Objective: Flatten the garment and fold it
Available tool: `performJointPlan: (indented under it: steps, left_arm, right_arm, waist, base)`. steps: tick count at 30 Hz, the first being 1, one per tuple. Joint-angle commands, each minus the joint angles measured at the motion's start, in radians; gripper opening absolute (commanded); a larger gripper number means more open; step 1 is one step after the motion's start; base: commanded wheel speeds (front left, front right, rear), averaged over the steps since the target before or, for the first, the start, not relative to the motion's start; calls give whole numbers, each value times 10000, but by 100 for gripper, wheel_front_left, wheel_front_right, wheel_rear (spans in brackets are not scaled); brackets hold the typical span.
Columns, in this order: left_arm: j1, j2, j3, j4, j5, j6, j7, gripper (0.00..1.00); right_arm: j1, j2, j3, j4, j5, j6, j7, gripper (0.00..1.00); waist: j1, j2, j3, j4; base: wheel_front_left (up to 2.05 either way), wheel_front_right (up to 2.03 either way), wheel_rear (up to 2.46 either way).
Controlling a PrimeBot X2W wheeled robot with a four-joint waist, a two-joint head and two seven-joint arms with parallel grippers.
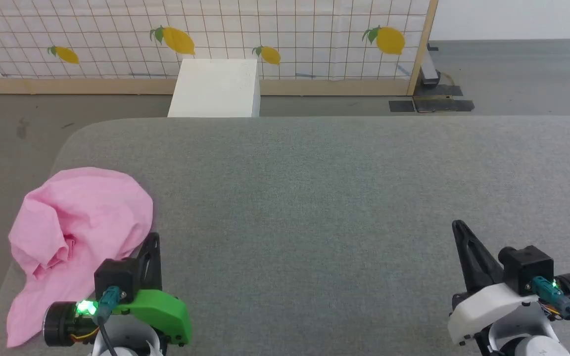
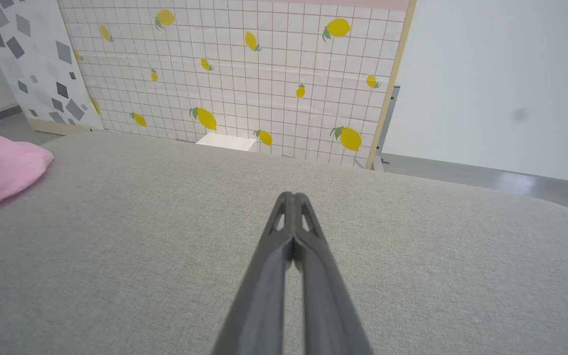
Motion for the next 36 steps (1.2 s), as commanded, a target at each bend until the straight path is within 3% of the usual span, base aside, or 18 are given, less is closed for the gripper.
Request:
performJointPlan:
  steps: [1, 36]
  left_arm:
    - [-148, -26, 32, -24, 105, 66, 12, 0]
    - [-148, -26, 32, -24, 105, 66, 12, 0]
  right_arm:
    - [-163, 19, 14, -49, -51, -15, 28, 0]
    - [-163, 19, 14, -49, -51, -15, 28, 0]
  waist:
    - [0, -1, 0, 0]
    - [0, -1, 0, 0]
  base:
    - [0, 0, 0]
    - [0, 0, 0]
